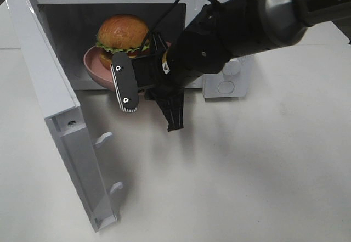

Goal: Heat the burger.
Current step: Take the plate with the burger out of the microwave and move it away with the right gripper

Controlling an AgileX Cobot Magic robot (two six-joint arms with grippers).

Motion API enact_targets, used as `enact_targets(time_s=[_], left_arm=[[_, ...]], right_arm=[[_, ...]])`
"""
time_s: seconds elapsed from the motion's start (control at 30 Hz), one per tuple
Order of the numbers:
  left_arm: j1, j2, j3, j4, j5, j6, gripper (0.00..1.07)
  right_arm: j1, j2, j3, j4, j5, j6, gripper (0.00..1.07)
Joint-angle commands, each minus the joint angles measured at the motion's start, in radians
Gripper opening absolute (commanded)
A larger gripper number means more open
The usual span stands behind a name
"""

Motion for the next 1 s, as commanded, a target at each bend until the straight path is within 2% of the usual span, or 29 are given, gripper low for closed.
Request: enact_targets(time_s=[0.03,0.07,0.2,0.33,0.8,0.87,1.0], left_arm=[[0.003,-0.006,0.003,0.001,0.0,-0.005,0.98],[0.003,-0.006,0.003,0.001,0.0,-0.005,0.98],[0.003,-0.006,0.003,0.001,0.0,-0.005,0.98],[0.003,-0.006,0.003,0.001,0.0,-0.005,0.98],[0.003,-0.006,0.003,0.001,0.0,-0.005,0.98],[0.003,-0.006,0.003,0.001,0.0,-0.005,0.98],[0.003,-0.006,0.003,0.001,0.0,-0.005,0.98]], right_arm=[[-0.011,-0.066,0.048,-0.024,-0.042,0.014,0.0],[-0.011,-0.1,0.096,-0.025,-0.06,0.014,0.0],[-0.011,-0.148,0.159,-0.039,-0.095,0.014,0.0],[-0.011,-0.232,0.274,-0.057,-0.128,0.013,0.0],[-0.011,-0.453,0.49,-0.057,-0.129,0.013,0.0],[-0.011,-0.521,0.551,-0.057,-0.128,0.014,0.0],[-0.011,-0.572,0.589,-0.057,-0.125,0.014,0.0]])
